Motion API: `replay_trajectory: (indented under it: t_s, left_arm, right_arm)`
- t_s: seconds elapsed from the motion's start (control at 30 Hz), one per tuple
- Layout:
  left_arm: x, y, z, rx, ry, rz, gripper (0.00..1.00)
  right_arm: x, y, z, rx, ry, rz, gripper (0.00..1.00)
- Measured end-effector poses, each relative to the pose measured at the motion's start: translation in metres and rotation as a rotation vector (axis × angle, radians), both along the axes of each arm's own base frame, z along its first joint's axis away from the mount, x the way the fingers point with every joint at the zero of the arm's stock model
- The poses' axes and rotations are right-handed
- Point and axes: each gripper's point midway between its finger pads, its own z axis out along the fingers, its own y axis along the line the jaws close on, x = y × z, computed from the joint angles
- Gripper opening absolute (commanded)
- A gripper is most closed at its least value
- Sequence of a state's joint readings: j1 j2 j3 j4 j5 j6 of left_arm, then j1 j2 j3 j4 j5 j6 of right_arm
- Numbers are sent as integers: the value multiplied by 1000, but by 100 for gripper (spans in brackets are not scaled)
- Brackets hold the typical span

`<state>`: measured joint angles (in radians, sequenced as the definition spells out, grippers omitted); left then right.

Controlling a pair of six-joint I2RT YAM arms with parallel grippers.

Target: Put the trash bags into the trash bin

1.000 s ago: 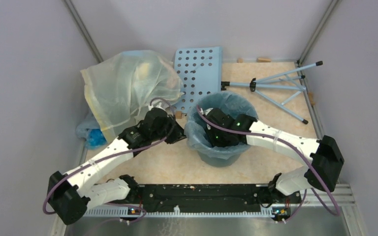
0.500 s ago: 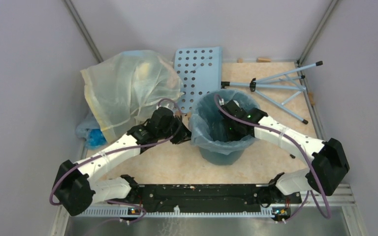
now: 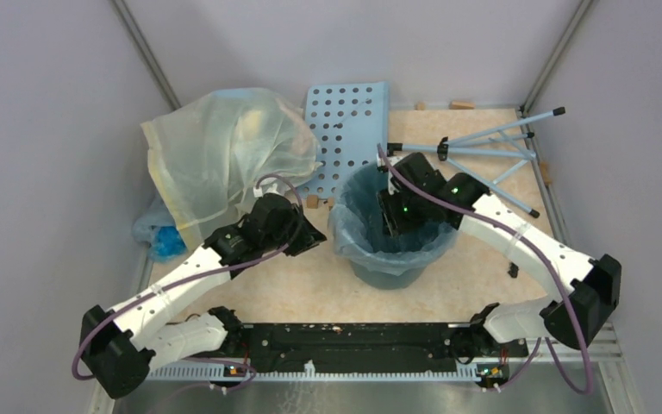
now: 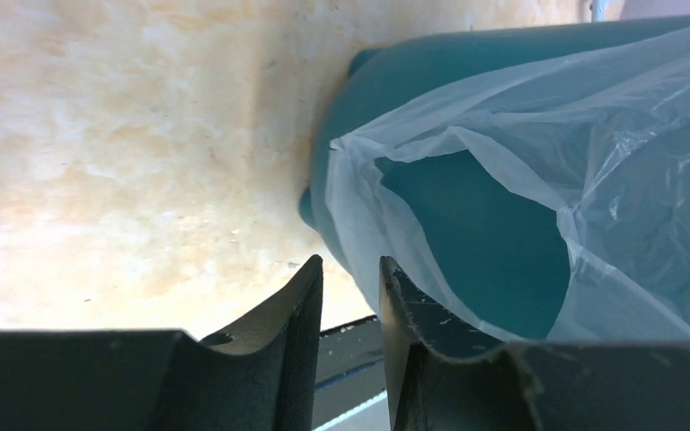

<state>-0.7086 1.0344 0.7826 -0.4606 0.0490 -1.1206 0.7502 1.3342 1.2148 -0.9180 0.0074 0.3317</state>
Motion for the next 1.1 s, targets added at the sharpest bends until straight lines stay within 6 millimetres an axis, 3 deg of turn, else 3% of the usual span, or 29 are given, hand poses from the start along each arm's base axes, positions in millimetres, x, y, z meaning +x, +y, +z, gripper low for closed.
replay_trajectory:
  t_s: [0.23, 0.4, 0.5, 0.73, 0.8, 0.93, 1.03, 1.1]
  left_arm:
    - [1, 40, 20, 92, -97, 104, 43]
    - [3, 62, 39, 151, -159, 149, 46]
    - [2, 70, 41, 187, -170, 153, 49]
    - [-6, 82, 42, 224, -183, 152, 53]
    - [-6, 84, 45, 224, -198, 153, 53]
    - [-6, 88, 48, 236, -220, 149, 54]
    - [-5, 90, 50, 255, -237, 143, 54]
    - [-4, 92, 53, 268, -253, 141, 55]
  right_arm:
    - [2, 27, 106, 197, -115, 110, 58]
    - [9, 15, 171, 197, -232, 89, 68]
    - [21, -2, 189, 143, -288, 32, 74]
    - [63, -82, 181, -16, -314, -242, 75]
    - [69, -99, 170, -41, -295, -299, 74]
    - [64, -103, 135, -79, -207, -294, 66]
    - [60, -100, 106, -101, -135, -277, 54]
    - [57, -99, 95, -105, -104, -269, 40]
